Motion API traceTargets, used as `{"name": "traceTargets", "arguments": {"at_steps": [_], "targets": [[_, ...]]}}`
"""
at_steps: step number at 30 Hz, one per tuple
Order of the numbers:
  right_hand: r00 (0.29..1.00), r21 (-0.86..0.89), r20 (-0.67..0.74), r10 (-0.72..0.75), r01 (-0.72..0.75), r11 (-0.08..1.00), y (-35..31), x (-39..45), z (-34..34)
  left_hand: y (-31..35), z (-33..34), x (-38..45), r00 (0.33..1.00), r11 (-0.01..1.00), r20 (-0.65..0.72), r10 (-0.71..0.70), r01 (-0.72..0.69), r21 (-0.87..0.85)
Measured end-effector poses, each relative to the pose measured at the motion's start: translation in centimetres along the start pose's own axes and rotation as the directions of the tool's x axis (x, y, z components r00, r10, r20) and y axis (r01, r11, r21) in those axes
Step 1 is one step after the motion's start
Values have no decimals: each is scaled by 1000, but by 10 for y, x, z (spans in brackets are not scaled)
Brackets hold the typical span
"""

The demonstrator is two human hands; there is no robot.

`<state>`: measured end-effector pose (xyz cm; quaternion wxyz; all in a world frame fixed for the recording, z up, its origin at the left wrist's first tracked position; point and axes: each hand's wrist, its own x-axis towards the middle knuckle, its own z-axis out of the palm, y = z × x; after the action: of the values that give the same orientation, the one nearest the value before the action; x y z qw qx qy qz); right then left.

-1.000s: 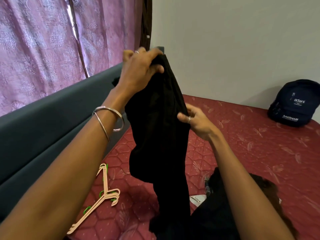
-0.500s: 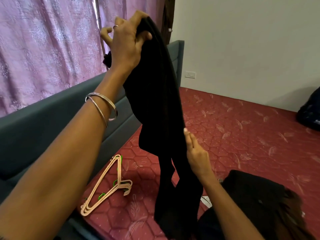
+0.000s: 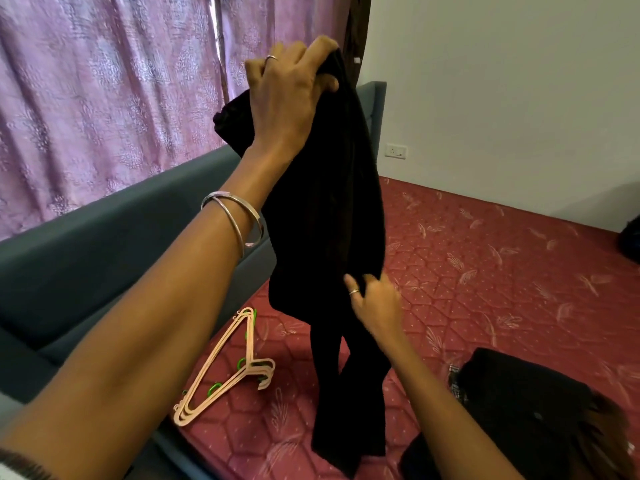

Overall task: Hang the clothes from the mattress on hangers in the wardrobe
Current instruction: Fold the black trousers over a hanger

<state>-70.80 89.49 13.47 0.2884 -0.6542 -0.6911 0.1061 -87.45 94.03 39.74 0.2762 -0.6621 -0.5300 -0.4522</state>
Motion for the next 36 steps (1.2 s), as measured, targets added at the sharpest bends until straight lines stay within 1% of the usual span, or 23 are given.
{"name": "traceTargets", "arguments": {"at_steps": [2, 3, 5, 7, 9, 10, 12, 15, 17, 19, 20, 21, 23, 25, 27, 29, 30, 31, 32, 33, 34, 35, 36], "targets": [[997, 120, 76, 12, -21, 993, -23, -16, 13, 6, 6, 1, 1000, 998, 8, 28, -28, 58], [997, 152, 72, 41, -51, 987, -33, -21, 18, 11, 9, 1, 999, 995, 5, 54, -54, 81], [991, 177, 6, 137, -136, 975, -56, -20, 23, 17, 18, 0, 987, 981, -54, 151, -142, 133], [967, 188, -76, 244, -227, 956, -72, -10, 19, 19, 24, -2, 956, 958, -145, 255, -229, 175], [937, 318, -140, 321, -265, 910, -70, 6, 14, 18, 21, -1, 925, 943, -214, 315, -279, 184], [929, 423, -149, 338, -250, 871, -63, 14, 10, 15, 18, 0, 915, 940, -239, 325, -286, 184], [948, 583, -130, 290, -164, 796, -39, 29, 2, 6, 13, 1, 904, 938, -264, 336, -297, 177], [981, 655, -44, 186, -113, 747, -1, 40, -9, -6, 7, 7, 896, 938, -282, 343, -312, 147], [974, 679, -82, 209, -99, 727, 20, 48, -11, -12, 6, 11, 884, 927, -280, 374, -348, 141], [960, 671, -119, 252, -109, 733, 37, 57, -8, -13, 8, 14, 888, 924, -256, 381, -374, 78], [966, 658, -100, 240, -117, 744, 41, 58, -6, -11, 9, 15, 898, 927, -239, 370, -372, 39], [978, 634, -46, 203, -129, 763, 43, 60, -2, -9, 11, 16, 908, 932, -223, 354, -363, 1], [986, 596, 125, 114, -166, 786, 42, 54, 4, -5, 12, 16, 930, 938, -171, 325, -340, -66], [961, 581, 273, 41, -199, 789, 47, 46, 10, -5, 11, 16, 935, 931, -123, 331, -345, -118], [921, 622, 389, -16, -250, 742, 60, 38, 11, -13, 9, 15, 946, 926, -59, 318, -324, -194], [909, 655, 418, 11, -310, 689, 76, 37, 3, -26, 8, 12, 970, 939, -4, 243, -236, -249], [921, 662, 384, 71, -328, 674, 82, 40, -3, -33, 10, 8, 984, 952, 2, 178, -172, -252], [939, 666, 311, 148, -326, 671, 85, 45, -11, -40, 12, 4, 995, 960, -1, 98, -94, -263], [951, 661, 197, 239, -309, 684, 87, 52, -18, -45, 15, 0, 1000, 958, -6, 2, -4, -286], [946, 639, 47, 321, -276, 718, 88, 59, -26, -48, 19, -4, 995, 945, -11, -101, 93, -314], [918, 598, -124, 378, -235, 766, 87, 67, -34, -51, 23, -8, 978, 917, -11, -206, 189, -350], [868, 537, -294, 399, -196, 821, 85, 72, -42, -56, 28, -12, 955, 877, -6, -297, 271, -396], [813, 468, -453, 365, -132, 874, 84, 73, -51, -60, 35, -16, 927, 828, 0, -375, 335, -450]]}}
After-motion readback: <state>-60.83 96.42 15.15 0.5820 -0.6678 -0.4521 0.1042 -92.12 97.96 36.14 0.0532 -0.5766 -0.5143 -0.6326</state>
